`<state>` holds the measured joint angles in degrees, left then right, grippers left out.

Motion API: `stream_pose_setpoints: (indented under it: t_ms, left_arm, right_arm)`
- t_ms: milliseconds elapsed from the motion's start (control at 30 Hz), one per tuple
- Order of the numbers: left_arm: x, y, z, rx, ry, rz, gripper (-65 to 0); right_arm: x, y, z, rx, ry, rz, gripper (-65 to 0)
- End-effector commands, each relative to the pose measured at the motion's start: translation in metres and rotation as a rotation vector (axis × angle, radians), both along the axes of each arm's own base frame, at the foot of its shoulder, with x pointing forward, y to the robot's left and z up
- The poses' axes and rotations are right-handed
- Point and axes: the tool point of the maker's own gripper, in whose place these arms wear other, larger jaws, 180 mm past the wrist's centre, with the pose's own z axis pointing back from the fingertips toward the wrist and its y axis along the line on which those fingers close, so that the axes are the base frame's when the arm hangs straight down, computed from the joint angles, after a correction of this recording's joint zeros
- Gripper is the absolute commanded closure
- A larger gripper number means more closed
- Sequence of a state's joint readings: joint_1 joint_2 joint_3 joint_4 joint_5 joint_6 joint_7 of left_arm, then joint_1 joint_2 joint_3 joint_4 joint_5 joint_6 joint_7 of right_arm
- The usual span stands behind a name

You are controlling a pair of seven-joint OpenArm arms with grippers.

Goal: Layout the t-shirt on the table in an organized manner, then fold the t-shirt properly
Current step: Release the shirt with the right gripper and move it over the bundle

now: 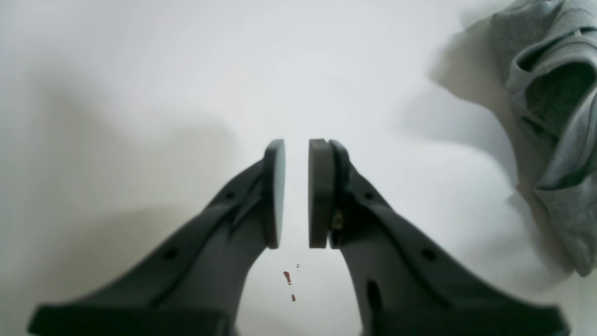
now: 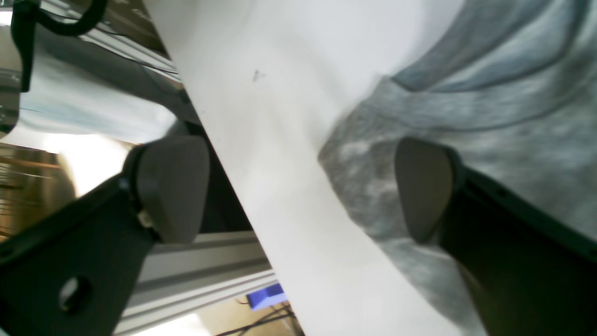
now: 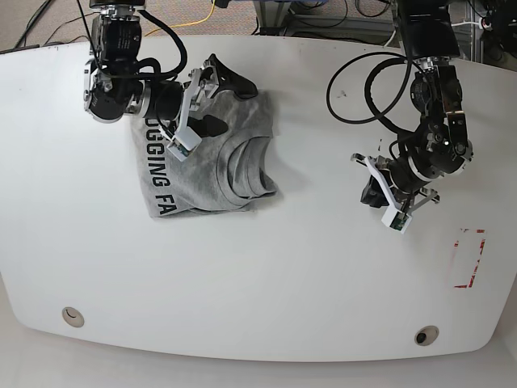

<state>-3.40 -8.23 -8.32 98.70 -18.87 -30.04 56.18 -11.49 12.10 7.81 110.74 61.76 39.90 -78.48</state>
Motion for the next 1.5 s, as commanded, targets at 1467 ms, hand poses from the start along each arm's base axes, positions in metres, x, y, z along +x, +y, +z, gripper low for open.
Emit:
stream_pose_setpoints:
  t_ms: [1467]
  left_arm:
    - [-0.034, 0.107, 0.041, 0.142, -0.126, 0.177, -8.1]
  right_arm:
    - [0.143, 0.053, -0.003, -0.514, -0.446, 0.067, -61.2]
